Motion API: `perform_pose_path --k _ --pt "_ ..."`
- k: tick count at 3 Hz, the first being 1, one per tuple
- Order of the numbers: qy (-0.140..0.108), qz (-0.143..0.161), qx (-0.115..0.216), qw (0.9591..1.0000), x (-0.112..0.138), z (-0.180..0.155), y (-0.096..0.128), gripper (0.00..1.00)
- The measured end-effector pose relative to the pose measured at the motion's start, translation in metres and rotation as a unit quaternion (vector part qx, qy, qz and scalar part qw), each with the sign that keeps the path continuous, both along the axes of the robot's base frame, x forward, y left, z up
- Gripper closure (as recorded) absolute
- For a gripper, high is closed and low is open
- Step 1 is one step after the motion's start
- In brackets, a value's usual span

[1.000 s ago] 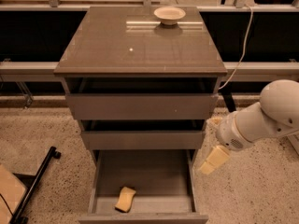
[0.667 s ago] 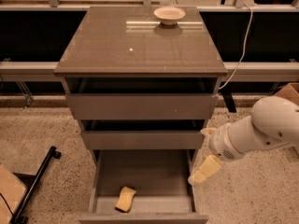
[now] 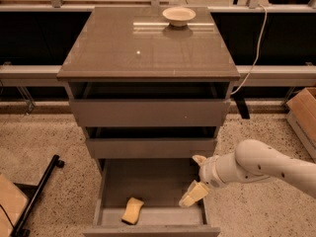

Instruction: Pick sponge from bottom drawer and place on counter

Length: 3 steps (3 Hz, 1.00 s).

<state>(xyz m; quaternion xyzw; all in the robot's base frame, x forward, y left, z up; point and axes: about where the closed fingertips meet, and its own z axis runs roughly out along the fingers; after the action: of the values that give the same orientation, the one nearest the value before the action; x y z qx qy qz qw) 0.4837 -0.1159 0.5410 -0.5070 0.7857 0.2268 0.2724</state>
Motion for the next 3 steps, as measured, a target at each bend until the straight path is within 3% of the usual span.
perform_pose_path --k 1,3 --pt "0.000 0.002 -0.001 1.0000 0.002 -0.003 0.002 0.00" --pt "-0.019 0.031 0.002 0.9993 0.041 -0.067 0.032 0.00"
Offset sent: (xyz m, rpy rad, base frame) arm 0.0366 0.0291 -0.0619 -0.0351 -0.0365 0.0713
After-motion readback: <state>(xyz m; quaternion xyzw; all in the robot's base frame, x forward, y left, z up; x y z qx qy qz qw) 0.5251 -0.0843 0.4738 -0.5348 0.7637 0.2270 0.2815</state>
